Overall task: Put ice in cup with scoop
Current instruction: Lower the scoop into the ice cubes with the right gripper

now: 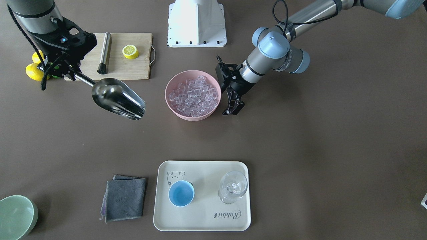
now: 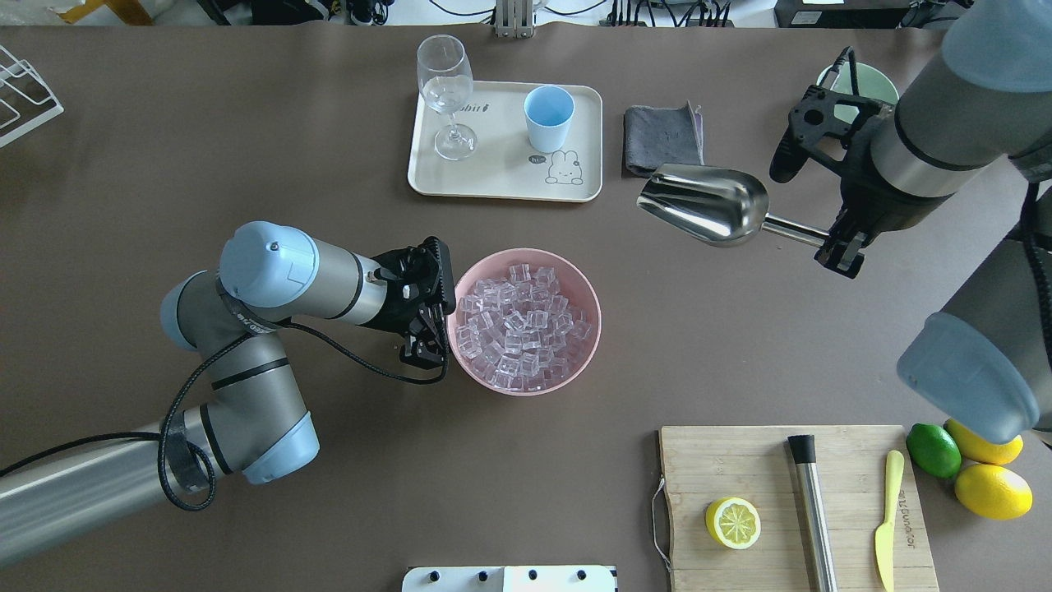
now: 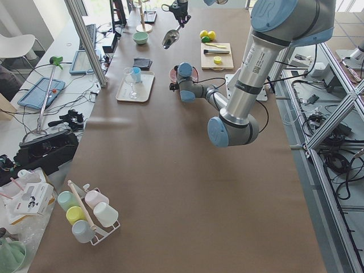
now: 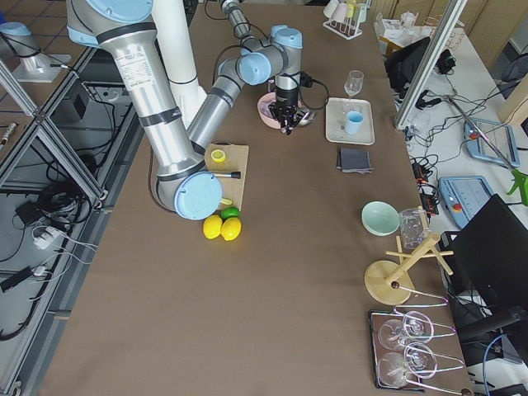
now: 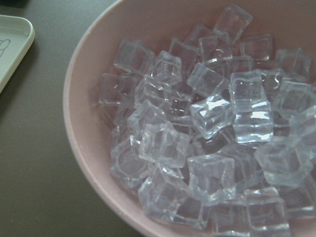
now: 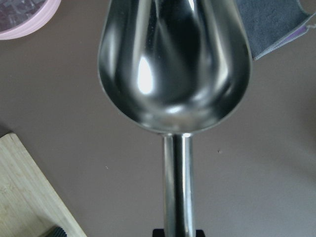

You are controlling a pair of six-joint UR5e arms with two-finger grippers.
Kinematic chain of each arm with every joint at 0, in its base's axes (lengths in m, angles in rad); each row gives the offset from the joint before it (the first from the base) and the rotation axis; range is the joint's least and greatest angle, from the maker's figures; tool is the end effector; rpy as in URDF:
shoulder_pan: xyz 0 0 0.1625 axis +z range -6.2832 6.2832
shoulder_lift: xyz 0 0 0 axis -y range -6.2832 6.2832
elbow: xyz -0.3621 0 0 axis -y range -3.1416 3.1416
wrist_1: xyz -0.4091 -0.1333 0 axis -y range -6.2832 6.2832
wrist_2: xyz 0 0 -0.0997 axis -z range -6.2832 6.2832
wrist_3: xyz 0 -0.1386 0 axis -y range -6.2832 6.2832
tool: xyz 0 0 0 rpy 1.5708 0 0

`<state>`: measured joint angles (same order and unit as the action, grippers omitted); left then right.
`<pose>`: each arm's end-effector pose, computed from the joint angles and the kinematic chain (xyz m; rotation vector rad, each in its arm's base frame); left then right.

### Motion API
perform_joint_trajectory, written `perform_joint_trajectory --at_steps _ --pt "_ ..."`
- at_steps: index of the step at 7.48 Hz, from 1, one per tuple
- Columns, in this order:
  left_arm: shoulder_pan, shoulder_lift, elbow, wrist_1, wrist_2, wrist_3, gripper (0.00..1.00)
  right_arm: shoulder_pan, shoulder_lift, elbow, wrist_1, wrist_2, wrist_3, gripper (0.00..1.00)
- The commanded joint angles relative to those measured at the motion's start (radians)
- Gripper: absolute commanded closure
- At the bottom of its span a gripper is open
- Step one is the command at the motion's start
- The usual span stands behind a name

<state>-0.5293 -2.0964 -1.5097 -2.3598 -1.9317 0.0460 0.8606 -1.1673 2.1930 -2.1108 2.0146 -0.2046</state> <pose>0.5631 -0.4271 0.2382 1.0032 0.9244 1.1515 -0.2706 -0.4279 0.2099 0.3690 -0.5641 -0.9893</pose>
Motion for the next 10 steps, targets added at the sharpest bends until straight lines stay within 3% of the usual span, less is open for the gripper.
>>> perform_joint_trajectory --at_steps 1,2,4,6,10 --pt "0.000 0.007 -0.006 -0.004 -0.006 -0.005 0.02 -0.182 0.169 -0.004 -0.276 -0.154 0.002 1.00" --pt "0.002 0.009 -0.006 -0.006 -0.006 -0.005 0.02 -0.240 0.305 -0.078 -0.423 -0.195 0.002 1.00" --pt "0.008 0.009 -0.007 -0.006 -0.007 -0.005 0.02 -0.284 0.409 -0.134 -0.599 -0.235 0.004 1.00" --pt "0.020 0.009 -0.010 -0.007 -0.006 -0.006 0.02 -0.302 0.527 -0.282 -0.649 -0.272 -0.001 1.00" --pt "0.023 0.009 -0.010 -0.007 -0.007 -0.038 0.02 -0.316 0.571 -0.413 -0.647 -0.312 -0.003 1.00"
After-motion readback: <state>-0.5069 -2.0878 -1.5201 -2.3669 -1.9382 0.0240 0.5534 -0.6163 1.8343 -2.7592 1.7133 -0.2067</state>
